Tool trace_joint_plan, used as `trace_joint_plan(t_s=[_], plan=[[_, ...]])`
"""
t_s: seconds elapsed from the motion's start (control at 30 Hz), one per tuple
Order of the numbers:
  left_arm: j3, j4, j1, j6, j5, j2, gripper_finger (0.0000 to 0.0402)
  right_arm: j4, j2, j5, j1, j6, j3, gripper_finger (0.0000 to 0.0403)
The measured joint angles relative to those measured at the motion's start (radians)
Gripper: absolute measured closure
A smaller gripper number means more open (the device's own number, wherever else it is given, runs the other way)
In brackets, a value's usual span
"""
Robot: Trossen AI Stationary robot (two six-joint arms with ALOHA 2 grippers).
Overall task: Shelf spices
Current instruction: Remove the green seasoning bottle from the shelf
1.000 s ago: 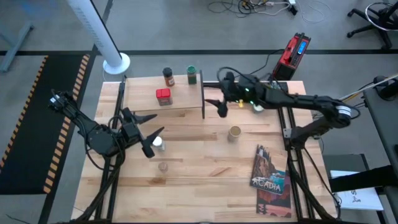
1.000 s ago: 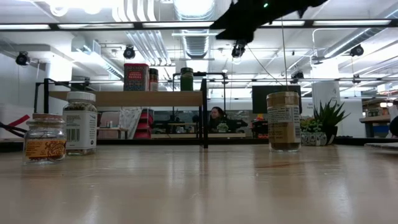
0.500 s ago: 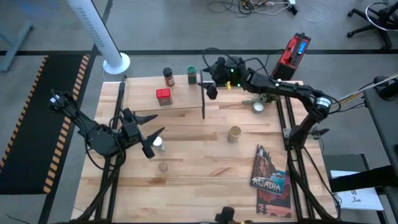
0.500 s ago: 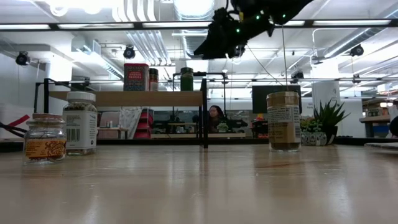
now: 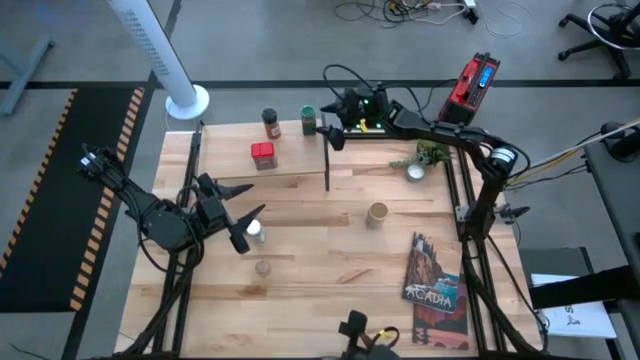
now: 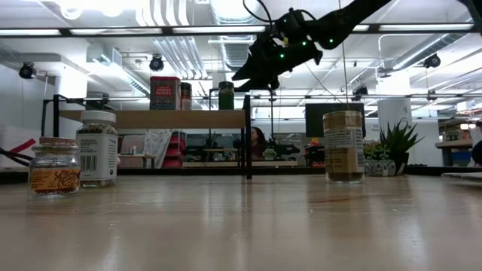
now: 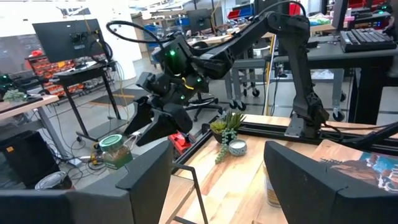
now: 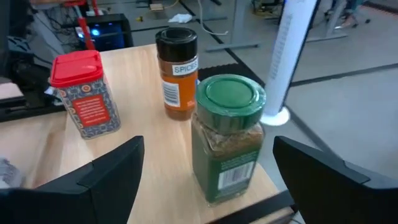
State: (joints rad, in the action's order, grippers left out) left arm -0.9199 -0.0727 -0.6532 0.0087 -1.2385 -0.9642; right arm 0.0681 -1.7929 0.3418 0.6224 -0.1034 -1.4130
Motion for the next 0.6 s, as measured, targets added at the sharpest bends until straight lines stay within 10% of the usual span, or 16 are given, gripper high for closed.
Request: trace_joint_plan(t_s=[0.6], plan=[[0.000, -0.003, 0.008, 0.013, 0.000, 0.000, 0.0153, -0.006, -0.207, 0.051, 0.009, 0.025, -0.241, 0.0069]])
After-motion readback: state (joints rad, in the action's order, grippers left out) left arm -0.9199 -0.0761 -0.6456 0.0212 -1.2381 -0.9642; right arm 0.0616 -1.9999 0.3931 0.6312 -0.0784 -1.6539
